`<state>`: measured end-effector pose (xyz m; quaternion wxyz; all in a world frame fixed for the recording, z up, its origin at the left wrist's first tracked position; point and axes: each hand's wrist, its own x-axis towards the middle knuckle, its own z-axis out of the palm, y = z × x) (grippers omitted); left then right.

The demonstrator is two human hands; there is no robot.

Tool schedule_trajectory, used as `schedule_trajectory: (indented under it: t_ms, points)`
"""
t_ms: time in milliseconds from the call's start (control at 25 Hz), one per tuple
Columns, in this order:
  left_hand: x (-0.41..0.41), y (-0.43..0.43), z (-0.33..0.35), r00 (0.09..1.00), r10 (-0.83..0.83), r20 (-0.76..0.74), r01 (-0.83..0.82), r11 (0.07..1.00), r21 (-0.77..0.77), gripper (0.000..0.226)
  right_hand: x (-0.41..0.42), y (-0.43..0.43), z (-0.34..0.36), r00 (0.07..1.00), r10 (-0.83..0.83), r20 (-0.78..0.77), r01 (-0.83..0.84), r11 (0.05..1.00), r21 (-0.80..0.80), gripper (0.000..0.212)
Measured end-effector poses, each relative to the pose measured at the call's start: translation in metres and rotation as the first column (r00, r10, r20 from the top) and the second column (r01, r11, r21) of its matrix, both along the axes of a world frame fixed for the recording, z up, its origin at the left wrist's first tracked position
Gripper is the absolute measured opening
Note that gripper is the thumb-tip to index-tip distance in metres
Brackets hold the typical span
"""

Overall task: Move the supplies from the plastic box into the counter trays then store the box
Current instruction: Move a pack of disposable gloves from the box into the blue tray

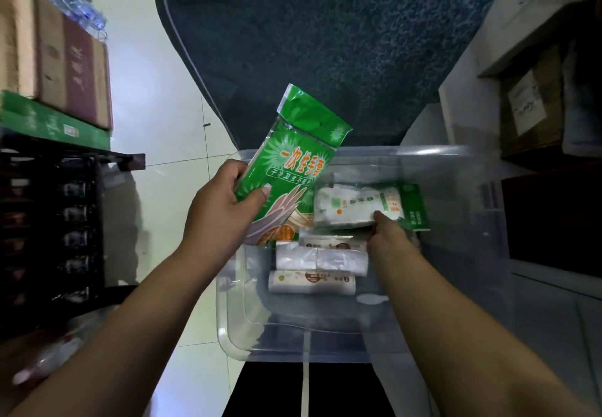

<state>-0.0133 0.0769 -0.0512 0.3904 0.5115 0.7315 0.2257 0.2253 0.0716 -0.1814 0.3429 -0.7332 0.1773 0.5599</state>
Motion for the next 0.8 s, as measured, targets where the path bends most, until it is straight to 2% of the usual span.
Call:
schedule_trajectory:
  t_ms: [40,120,200,320,400,480,600,680,800]
  points:
    - [-0.001,0.000,0.001,1.000,-0.011,-0.003,0.011,1.000,-0.006,0.018,-0.003,0.000,0.007,0.998,0.035,0.051,-0.035,0.999,0.003,0.008]
    - [0.000,-0.003,0.005,0.999,-0.033,0.003,0.033,0.999,-0.008,0.023,-0.007,0.000,0.031,0.971,0.037,0.236,-0.043,0.999,0.020,0.017]
    - [0.005,-0.005,0.011,0.998,-0.049,0.026,0.049,0.999,0.002,0.027,-0.012,-0.005,0.061,0.911,0.135,0.389,-0.190,0.976,0.107,0.009]
    - [0.022,-0.006,0.026,0.992,-0.095,0.082,0.094,0.996,0.008,0.022,-0.021,-0.018,0.117,0.747,0.246,0.618,-0.483,0.840,0.249,0.014]
    - [0.037,-0.007,0.046,0.975,-0.090,0.203,0.089,0.996,0.014,0.015,-0.026,-0.024,0.158,0.611,0.254,0.749,-0.616,0.747,0.249,0.014]
    - [0.053,-0.008,0.073,0.937,-0.118,0.329,0.114,0.993,0.032,0.020,-0.034,-0.027,0.199,0.521,0.241,0.819,-0.685,0.690,0.233,0.017]
    - [0.072,-0.008,0.106,0.854,-0.222,0.471,0.226,0.973,0.050,0.024,-0.038,-0.030,0.244,0.481,0.185,0.857,-0.726,0.631,0.271,0.020]
    - [0.081,-0.007,0.130,0.790,-0.298,0.536,0.311,0.948,0.069,0.028,-0.028,-0.033,0.273,0.494,0.112,0.862,-0.710,0.624,0.326,0.014]
    - [0.104,-0.005,0.163,0.714,-0.447,0.538,0.433,0.887,0.162,0.050,-0.002,-0.046,0.308,0.531,0.062,0.845,-0.683,0.621,0.383,0.018]
